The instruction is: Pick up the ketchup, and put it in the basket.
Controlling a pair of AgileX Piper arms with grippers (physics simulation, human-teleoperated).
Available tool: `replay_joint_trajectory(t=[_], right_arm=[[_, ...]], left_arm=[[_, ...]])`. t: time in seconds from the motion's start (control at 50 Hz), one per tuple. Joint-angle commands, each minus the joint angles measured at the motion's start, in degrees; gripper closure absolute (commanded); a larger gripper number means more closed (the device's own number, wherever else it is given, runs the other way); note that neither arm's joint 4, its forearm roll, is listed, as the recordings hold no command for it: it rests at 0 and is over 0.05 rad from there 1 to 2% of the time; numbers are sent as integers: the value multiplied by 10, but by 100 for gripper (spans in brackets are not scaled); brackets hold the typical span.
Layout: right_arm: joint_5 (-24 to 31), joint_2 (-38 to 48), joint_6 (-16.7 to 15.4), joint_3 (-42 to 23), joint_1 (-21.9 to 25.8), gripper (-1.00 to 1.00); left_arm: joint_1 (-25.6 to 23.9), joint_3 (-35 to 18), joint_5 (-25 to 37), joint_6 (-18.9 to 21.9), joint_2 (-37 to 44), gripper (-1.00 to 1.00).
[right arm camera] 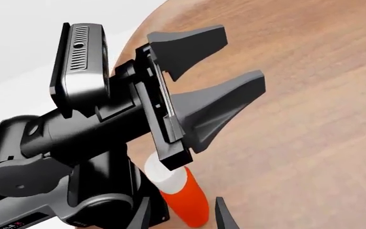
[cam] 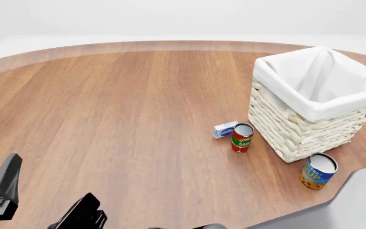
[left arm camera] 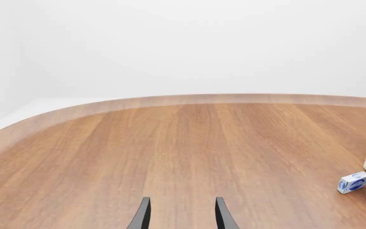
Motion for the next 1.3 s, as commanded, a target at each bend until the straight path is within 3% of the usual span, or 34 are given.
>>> replay_joint_trajectory(t=[0.02, 0.48, 1.3], right_arm=[[5, 15, 2, -12, 5, -100], [36, 44, -9, -59, 3, -100], [11, 43, -9, -57, 19, -100]], left_arm=[[0, 0, 0, 0, 0, -100], [0, 0, 0, 0, 0, -100], [0, 0, 0, 0, 0, -100]])
